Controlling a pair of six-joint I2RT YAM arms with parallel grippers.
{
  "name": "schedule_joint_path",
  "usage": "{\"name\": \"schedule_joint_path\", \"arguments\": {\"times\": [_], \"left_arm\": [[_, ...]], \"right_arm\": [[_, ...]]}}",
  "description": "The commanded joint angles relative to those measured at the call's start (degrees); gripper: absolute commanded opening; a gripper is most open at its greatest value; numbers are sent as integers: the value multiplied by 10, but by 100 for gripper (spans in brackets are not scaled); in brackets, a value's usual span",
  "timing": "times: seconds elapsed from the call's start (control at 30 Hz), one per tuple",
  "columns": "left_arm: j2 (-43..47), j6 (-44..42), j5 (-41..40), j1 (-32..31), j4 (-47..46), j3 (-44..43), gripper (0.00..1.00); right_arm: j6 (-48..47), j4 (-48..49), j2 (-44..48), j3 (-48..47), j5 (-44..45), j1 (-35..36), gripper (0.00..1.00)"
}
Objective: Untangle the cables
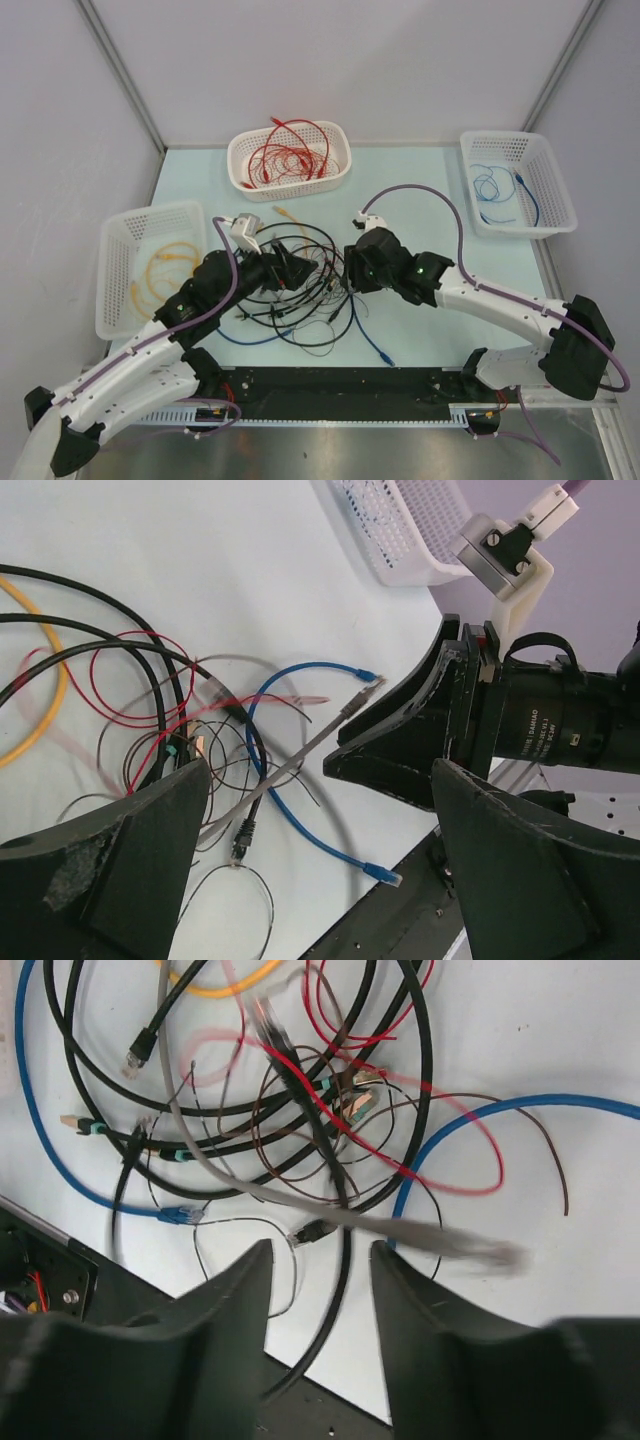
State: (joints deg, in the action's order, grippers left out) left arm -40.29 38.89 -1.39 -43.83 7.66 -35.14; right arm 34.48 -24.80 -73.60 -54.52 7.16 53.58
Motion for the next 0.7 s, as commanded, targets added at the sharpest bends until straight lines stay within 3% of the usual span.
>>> {"name": "schedule_joint_path", "arguments": {"times": [0.0, 0.23, 0.53, 0.67], "left_arm": [[14, -15, -9, -3, -20, -9, 97], [1, -6, -8, -3, -18, 0, 98], [0, 11, -2, -3, 1, 20, 97], [11, 14, -5, -3, 9, 29, 97]], "right_arm": [[-21, -55, -2, -55, 51, 21, 55], [-15, -144, 0, -37, 120, 36, 53], [-3, -65, -87, 30, 116, 59, 48], [-9, -21, -117, 30, 115, 30, 51]]}}
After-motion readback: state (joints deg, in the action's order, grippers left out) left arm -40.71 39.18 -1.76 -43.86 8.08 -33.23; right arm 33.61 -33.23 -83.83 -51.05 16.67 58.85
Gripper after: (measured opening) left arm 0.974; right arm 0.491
